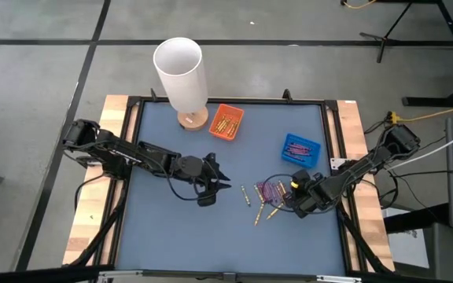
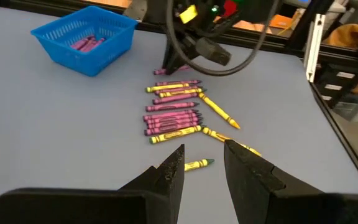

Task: Sort crayons
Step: Put the violet crayon into the blue basket

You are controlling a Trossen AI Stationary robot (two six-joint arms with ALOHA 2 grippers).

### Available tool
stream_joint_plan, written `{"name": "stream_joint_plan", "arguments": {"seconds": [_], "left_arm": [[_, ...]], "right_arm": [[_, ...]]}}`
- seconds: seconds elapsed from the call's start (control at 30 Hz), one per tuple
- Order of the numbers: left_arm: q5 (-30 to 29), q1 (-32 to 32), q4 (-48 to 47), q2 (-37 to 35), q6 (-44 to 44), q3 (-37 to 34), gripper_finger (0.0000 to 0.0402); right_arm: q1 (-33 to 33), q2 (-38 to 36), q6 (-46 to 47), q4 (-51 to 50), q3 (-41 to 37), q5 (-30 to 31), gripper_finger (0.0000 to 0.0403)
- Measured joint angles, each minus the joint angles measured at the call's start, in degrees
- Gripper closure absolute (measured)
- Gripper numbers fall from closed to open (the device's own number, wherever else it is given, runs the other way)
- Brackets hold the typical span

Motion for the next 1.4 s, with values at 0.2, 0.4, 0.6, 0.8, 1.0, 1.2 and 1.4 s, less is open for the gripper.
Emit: {"name": "stream_joint_plan", "arguments": {"seconds": [0.2, 0.4, 0.6, 0.8, 1.0, 1.2, 1.4], "left_arm": [[-0.5, 0.0, 0.0, 0.0, 0.0, 0.0, 0.0304], [-0.5, 0.0, 0.0, 0.0, 0.0, 0.0, 0.0304], [-0.5, 0.0, 0.0, 0.0, 0.0, 0.0, 0.0304], [-0.5, 0.1, 0.0, 0.0, 0.3, 0.0, 0.0304], [-0.5, 0.0, 0.0, 0.0, 0.4, 0.0, 0.0304], [-0.5, 0.1, 0.0, 0.0, 0.4, 0.0, 0.0304], [-0.5, 0.1, 0.0, 0.0, 0.4, 0.0, 0.0304]], "right_arm": [[0.0, 0.0, -1.5, -4.8, 3.7, 0.5, 0.0364], [0.0, -0.1, -3.5, -14.9, 8.9, 2.4, 0.0364], [-1.2, -0.2, -8.2, -26.8, 14.4, 8.7, 0.0364], [-8.7, -0.2, -22.7, -31.9, 17.1, 14.4, 0.0363], [-17.8, -0.2, -40.5, -31.7, 17.2, 15.5, 0.0363], [-24.3, -0.2, -49.8, -31.5, 17.2, 15.5, 0.0363], [-29.1, -0.2, -54.4, -31.5, 17.2, 15.5, 0.0363]]}}
